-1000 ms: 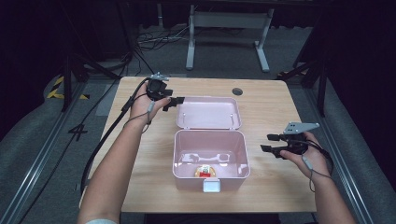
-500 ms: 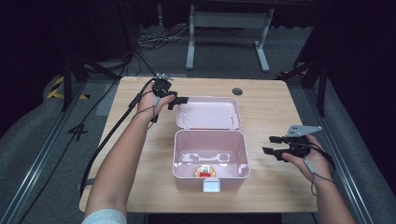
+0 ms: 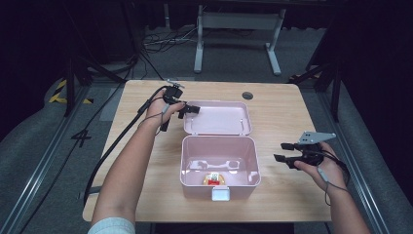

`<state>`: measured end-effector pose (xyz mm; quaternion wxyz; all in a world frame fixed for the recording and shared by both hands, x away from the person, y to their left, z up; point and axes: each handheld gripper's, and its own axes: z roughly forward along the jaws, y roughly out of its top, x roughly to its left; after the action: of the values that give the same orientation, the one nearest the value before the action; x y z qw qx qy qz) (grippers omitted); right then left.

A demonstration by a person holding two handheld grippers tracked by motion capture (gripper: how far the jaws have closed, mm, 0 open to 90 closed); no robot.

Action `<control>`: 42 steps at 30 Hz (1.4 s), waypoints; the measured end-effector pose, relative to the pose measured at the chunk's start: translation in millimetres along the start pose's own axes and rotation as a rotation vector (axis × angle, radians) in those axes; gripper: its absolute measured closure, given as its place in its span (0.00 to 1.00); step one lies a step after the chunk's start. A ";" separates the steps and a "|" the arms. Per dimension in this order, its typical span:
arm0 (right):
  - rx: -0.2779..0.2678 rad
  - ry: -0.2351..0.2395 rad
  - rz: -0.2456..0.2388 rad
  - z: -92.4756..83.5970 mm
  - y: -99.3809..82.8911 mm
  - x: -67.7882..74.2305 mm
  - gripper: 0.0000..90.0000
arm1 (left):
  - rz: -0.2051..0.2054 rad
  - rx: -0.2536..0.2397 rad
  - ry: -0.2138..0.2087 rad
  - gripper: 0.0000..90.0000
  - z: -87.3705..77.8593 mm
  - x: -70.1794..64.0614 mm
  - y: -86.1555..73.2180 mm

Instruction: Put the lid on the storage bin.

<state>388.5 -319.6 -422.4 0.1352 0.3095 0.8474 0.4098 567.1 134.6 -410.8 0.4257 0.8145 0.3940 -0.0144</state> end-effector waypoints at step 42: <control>0.000 -0.005 -0.034 -6.3 2.7 3.2 0.56 | 0.144 -0.161 0.161 0.83 -54.9 -39.8 37.8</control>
<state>384.1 -320.1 -416.2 0.1441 0.2958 0.8521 0.4069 547.3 135.8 -335.7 0.4567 0.8023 0.3672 0.1135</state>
